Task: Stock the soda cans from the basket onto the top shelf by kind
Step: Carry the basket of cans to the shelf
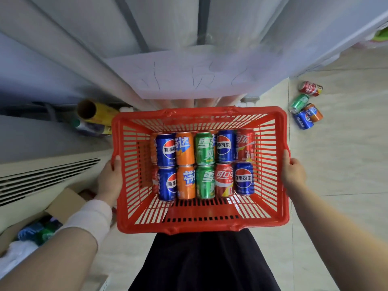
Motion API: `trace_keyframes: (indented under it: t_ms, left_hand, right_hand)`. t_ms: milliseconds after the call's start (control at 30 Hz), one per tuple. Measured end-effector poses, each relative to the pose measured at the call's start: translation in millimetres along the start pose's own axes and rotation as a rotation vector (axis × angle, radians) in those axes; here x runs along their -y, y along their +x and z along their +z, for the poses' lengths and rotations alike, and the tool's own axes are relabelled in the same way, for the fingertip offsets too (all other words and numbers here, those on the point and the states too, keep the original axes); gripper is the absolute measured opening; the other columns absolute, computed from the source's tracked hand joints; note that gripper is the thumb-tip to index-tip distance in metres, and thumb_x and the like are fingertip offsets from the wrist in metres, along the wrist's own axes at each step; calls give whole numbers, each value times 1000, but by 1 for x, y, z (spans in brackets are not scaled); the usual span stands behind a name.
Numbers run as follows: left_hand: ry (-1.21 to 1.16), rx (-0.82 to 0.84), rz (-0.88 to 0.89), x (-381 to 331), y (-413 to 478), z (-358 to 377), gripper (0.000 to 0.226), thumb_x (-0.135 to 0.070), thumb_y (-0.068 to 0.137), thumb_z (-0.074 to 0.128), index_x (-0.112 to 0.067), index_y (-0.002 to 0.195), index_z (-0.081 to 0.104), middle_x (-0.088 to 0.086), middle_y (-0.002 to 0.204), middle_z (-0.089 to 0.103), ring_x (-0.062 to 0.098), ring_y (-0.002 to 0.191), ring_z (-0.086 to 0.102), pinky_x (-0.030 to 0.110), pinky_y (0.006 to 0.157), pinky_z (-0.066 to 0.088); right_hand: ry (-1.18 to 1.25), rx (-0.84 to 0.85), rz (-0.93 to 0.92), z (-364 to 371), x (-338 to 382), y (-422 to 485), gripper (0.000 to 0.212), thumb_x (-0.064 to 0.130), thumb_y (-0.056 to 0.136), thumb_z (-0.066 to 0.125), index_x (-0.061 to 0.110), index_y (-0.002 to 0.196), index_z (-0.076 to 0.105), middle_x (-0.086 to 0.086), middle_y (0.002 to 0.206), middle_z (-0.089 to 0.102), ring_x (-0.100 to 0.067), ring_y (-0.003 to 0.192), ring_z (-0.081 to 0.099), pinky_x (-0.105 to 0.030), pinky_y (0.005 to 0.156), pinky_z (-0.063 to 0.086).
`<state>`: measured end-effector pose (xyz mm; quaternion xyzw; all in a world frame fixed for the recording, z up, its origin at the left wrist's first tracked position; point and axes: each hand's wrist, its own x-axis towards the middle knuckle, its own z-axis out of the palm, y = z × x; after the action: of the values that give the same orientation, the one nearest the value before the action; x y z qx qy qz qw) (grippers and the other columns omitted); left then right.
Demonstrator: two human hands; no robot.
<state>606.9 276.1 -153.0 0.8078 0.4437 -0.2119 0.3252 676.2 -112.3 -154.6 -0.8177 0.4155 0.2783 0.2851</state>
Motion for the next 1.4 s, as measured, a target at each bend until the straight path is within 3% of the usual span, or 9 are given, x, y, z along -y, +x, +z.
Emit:
trace_keyframes:
  t_ms: [233, 367, 467, 700, 833, 967, 1033, 1233, 1400]
  left_hand:
    - [179, 17, 77, 0, 8, -7, 55, -44, 98, 23, -6, 116, 58, 25, 108, 63, 41, 99, 58, 41, 82, 41]
    - [174, -7, 59, -4, 2, -6, 56, -45, 98, 25, -3, 111, 59, 22, 103, 62, 42, 100, 57, 40, 81, 41]
    - [194, -6, 62, -19, -7, -10, 57, -43, 98, 27, 3, 110, 59, 30, 109, 60, 45, 104, 55, 39, 79, 37]
    - [282, 32, 252, -70, -34, 2, 56, -43, 99, 26, 1, 120, 56, 27, 120, 56, 45, 116, 48, 42, 93, 37]
    - [411, 2, 367, -105, -59, 28, 57, -38, 100, 28, 11, 113, 55, 39, 120, 52, 50, 115, 46, 46, 98, 34]
    - [423, 15, 463, -133, -98, 64, 54, -37, 100, 29, 6, 112, 59, 36, 114, 57, 50, 108, 51, 42, 82, 37]
    - [426, 22, 492, -149, -123, 84, 54, -37, 100, 30, 6, 110, 60, 36, 113, 58, 49, 107, 53, 39, 77, 35]
    - [416, 49, 561, -206, -187, 152, 54, -39, 99, 32, 6, 106, 61, 31, 113, 60, 46, 109, 53, 45, 88, 39]
    - [410, 101, 724, -260, -232, 214, 51, -34, 100, 33, 6, 100, 64, 35, 106, 62, 46, 105, 56, 43, 81, 40]
  right_hand:
    - [-129, 209, -55, -15, 3, 14, 63, 57, 93, 25, 8, 122, 52, -13, 111, 65, -26, 88, 63, -43, 89, 49]
    - [-157, 170, -95, -17, -3, 13, 58, 50, 97, 26, 3, 120, 53, -8, 95, 59, -20, 78, 55, -33, 81, 46]
    - [-91, 175, -74, -26, -18, 11, 57, 51, 96, 28, 4, 116, 54, -10, 98, 64, -21, 76, 59, -32, 74, 47]
    - [14, 95, -22, -63, -85, 3, 54, 48, 97, 29, 4, 112, 57, -6, 89, 59, -14, 64, 54, -25, 66, 44]
    - [52, 23, 40, -94, -131, 7, 60, 51, 96, 29, 3, 113, 60, -15, 105, 65, -26, 84, 59, -31, 76, 43]
    - [21, -49, 24, -135, -174, 17, 61, 48, 98, 25, 2, 114, 62, -22, 115, 64, -38, 105, 59, -36, 88, 45]
    - [28, -70, 21, -159, -198, 26, 60, 45, 99, 25, 1, 115, 62, -22, 115, 64, -38, 105, 59, -36, 88, 45]
    - [137, -102, 70, -231, -267, 54, 62, 49, 98, 25, 3, 111, 63, -20, 110, 65, -35, 97, 62, -34, 81, 46]
    - [154, -141, 136, -299, -318, 76, 63, 53, 96, 24, 5, 112, 61, -17, 109, 65, -31, 89, 60, -34, 79, 45]
